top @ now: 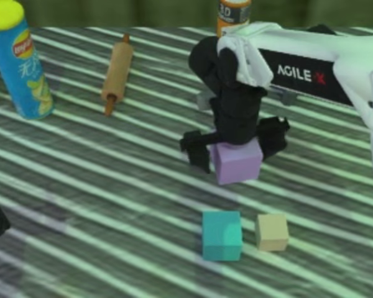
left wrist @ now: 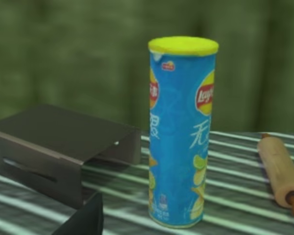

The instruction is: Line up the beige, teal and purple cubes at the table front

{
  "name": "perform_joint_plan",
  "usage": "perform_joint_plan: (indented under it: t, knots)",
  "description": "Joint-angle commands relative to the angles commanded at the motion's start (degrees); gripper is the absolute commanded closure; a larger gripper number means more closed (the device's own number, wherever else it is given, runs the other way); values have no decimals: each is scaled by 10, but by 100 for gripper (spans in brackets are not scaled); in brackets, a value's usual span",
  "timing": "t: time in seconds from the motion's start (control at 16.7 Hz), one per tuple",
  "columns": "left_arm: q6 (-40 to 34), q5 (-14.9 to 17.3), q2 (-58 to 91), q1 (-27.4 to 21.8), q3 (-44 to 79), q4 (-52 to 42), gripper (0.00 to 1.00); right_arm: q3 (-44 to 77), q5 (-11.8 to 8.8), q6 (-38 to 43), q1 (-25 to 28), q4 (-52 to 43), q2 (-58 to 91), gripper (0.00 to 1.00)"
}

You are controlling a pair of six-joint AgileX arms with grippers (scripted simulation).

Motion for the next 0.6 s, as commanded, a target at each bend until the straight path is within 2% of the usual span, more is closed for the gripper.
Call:
perform_joint_plan:
  t: [0.54, 0.6]
  knots:
    - [0, 0, 0, 0, 0, 0, 0, 0, 0, 0, 0, 0, 0, 98]
    - [0, 0, 0, 0, 0, 0, 0, 0, 0, 0, 0, 0, 0, 100]
